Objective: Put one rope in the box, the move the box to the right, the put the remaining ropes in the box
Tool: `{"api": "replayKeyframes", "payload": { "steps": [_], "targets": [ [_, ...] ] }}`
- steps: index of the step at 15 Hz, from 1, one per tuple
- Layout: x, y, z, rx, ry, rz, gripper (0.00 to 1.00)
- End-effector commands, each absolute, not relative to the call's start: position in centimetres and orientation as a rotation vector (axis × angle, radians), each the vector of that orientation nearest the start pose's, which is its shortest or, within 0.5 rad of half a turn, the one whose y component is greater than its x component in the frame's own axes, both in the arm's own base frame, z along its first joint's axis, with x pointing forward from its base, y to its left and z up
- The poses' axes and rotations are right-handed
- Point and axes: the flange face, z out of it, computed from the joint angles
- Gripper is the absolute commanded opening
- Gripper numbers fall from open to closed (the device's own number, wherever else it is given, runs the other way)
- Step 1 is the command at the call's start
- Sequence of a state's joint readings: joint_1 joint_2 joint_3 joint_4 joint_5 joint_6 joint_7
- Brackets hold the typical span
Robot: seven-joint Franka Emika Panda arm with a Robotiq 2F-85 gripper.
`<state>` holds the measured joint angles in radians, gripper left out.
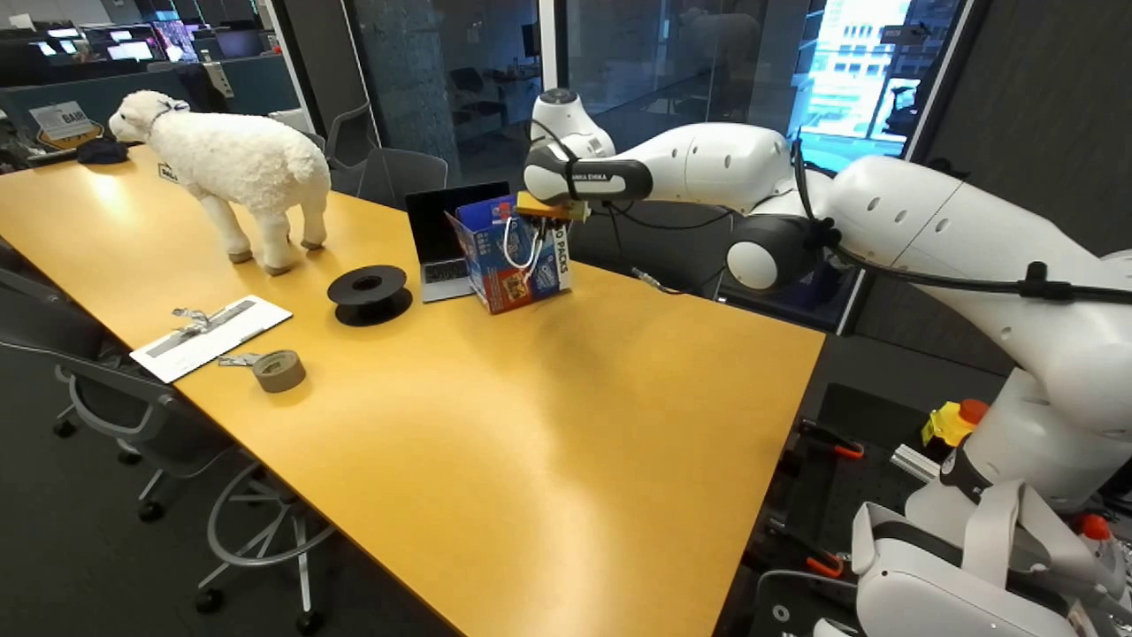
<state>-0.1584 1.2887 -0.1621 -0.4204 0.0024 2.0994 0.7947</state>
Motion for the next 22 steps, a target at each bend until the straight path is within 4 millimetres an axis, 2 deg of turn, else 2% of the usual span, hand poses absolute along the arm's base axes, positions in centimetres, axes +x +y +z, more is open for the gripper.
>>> {"api": "replayKeyframes", "payload": {
  "steps": [1,4,6,8,10,12,15,22],
  "targets": [
    [82.3,-17.3,38.2,-2.693,1.482,-0.864,0.05],
    [82.0,-17.1,42.9,-2.645,1.511,-0.973,0.06],
    [81.7,-17.1,44.9,-2.609,1.536,-1.018,0.05],
    [81.7,-16.8,45.9,-2.570,1.566,-1.061,0.06],
    [81.9,-16.7,45.9,-2.525,1.597,-1.107,0.06],
    [82.2,-16.5,45.8,-2.476,1.620,-1.155,0.06],
    [82.7,-15.6,44.2,-2.462,1.639,-1.191,0.05],
    [83.8,-13.1,37.9,-2.487,1.666,-1.143,0.06]
  ]
}}
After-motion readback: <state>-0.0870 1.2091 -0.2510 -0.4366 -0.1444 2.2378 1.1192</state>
